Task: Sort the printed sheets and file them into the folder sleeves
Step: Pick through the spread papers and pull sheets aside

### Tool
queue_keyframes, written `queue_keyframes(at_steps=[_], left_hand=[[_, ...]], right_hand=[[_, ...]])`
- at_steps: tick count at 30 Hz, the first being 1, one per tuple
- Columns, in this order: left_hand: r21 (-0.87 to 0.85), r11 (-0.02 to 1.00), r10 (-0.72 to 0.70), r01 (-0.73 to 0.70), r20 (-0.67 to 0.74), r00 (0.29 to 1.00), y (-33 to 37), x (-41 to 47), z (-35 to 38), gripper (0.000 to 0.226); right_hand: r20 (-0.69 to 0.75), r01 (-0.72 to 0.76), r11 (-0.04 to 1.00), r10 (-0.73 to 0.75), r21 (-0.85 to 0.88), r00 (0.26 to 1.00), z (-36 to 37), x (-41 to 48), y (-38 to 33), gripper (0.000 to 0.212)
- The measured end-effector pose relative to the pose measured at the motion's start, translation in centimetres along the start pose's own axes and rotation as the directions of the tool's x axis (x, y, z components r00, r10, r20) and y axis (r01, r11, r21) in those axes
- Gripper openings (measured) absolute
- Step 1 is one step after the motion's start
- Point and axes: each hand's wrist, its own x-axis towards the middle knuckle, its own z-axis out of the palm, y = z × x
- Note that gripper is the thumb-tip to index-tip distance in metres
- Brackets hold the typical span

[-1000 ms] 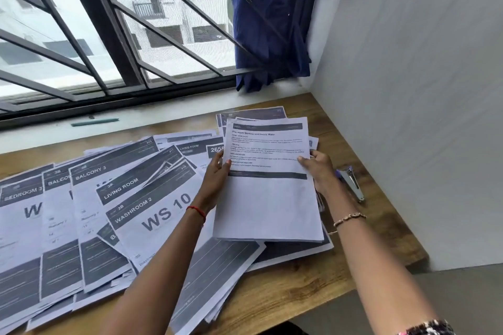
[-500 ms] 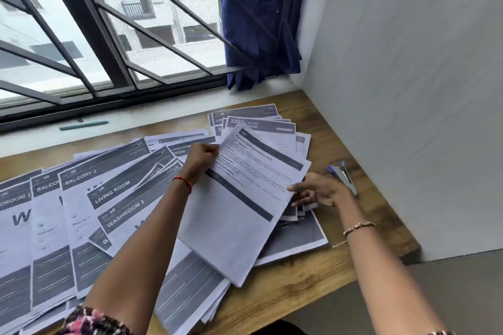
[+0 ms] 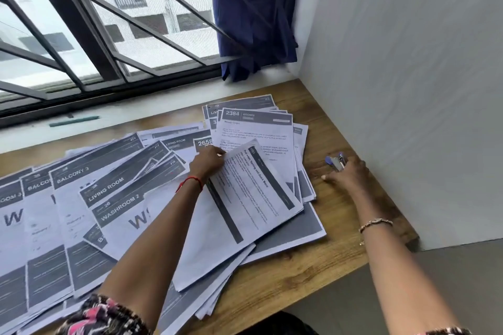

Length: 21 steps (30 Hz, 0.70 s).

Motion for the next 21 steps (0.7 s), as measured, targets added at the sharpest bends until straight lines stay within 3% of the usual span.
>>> queue_keyframes(at_steps=[4, 7, 10, 14, 18, 21], left_hand=[[-0.067, 0.997, -0.03, 0.026, -0.061, 0.998, -0.1, -0.1, 0.9, 0.029], [-0.114, 0.993, -0.004, -0.007, -0.095, 0.995, -0.5, -0.1, 1.2, 0.027], [-0.157, 0.987, 0.024, -0.046, -0.138, 0.99, -0.4, -0.1, 1.2, 0.024], [-0.193, 0.98, 0.024, -0.052, -0.146, 0.989, 0.2, -0.7, 0.9, 0.02], [-0.229, 0.968, 0.071, -0.099, -0.127, 0.989, 0.5, -1.1, 0.5, 0.02], [-0.3, 0.942, 0.129, -0.15, -0.092, 0.987, 0.7, -1.3, 0.0, 0.017]], right_hand=[[-0.067, -0.008, 0.995, 0.015, 0.098, 0.998, -0.1, 0.1, -0.4, 0.044], [-0.074, 0.003, 0.983, 0.011, 0.184, 0.997, -0.6, -0.1, -0.8, 0.026], [-0.069, 0.041, 0.943, -0.019, 0.33, 0.997, -1.2, -0.1, -2.2, 0.025], [0.126, 0.079, 0.81, -0.185, 0.58, 0.975, -1.8, 0.1, -4.7, 0.029], [0.295, 0.16, 0.815, -0.374, 0.558, 0.879, -1.9, -0.1, -7.2, 0.022], [0.374, 0.196, 0.829, -0.431, 0.524, 0.822, -1.2, 0.2, -8.0, 0.025]])
